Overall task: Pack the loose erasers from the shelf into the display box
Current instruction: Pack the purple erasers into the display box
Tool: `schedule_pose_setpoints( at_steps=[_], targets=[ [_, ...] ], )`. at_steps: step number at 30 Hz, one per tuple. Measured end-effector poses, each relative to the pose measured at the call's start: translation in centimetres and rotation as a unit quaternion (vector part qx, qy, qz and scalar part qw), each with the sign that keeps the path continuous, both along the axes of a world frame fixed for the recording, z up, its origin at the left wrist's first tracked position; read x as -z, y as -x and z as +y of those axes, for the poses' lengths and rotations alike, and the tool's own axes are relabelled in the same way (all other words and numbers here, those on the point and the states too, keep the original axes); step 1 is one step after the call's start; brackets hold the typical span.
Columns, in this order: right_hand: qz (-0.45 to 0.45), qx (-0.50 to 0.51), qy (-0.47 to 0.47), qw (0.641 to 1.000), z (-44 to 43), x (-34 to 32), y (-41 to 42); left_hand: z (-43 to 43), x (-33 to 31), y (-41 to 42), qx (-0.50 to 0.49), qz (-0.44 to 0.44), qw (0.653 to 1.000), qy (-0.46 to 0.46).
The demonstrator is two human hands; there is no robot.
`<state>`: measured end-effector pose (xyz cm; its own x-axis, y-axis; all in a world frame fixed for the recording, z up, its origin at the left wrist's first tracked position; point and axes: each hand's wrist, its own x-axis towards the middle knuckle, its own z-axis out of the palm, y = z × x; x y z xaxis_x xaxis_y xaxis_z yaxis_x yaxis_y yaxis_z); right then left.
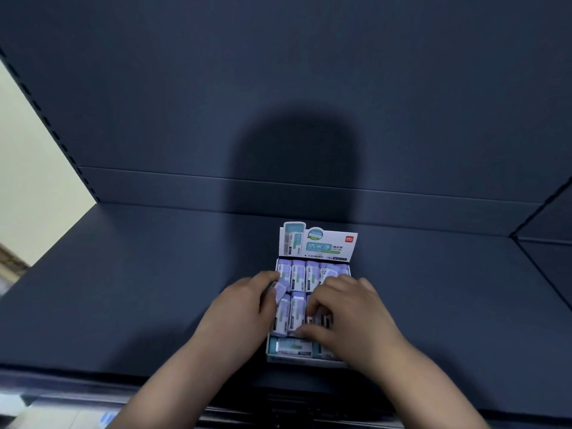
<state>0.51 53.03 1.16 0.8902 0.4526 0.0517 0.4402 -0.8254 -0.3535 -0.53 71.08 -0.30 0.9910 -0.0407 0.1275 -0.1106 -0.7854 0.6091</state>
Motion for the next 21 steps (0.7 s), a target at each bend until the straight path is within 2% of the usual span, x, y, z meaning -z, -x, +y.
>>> schedule_pose_setpoints(
  at_steps=[4,8,10,13,17,21],
  targets=[
    [-0.02,-0.003,0.02,1.0,-1.3,0.3,-0.1,0.2,-0.2,-0.1,-0.008,-0.012,1.0,0.009],
    [-0.04,0.021,0.002,0.999,-1.2,0.6,0.1,0.0,-0.3,0.1,-0.003,-0.01,1.0,0.011],
    [-0.031,0.045,-0.06,0.997,-1.3,0.4,0.2,-0.1,-0.6,0.2,-0.006,-0.014,0.999,0.04],
    [0.002,0.094,-0.181,0.979,-1.1,-0.6,0.2,-0.7,-1.4,0.3,-0.006,-0.011,0.991,0.133],
    [0.048,0.081,-0.242,0.966,0.3,-1.2,0.8,-2.3,-2.2,0.4,0.007,0.047,0.97,0.239],
    [0.044,0.065,-0.26,0.962,0.9,-0.6,1.0,-2.3,-2.3,0.6,0.012,0.066,0.976,0.209]
  ],
)
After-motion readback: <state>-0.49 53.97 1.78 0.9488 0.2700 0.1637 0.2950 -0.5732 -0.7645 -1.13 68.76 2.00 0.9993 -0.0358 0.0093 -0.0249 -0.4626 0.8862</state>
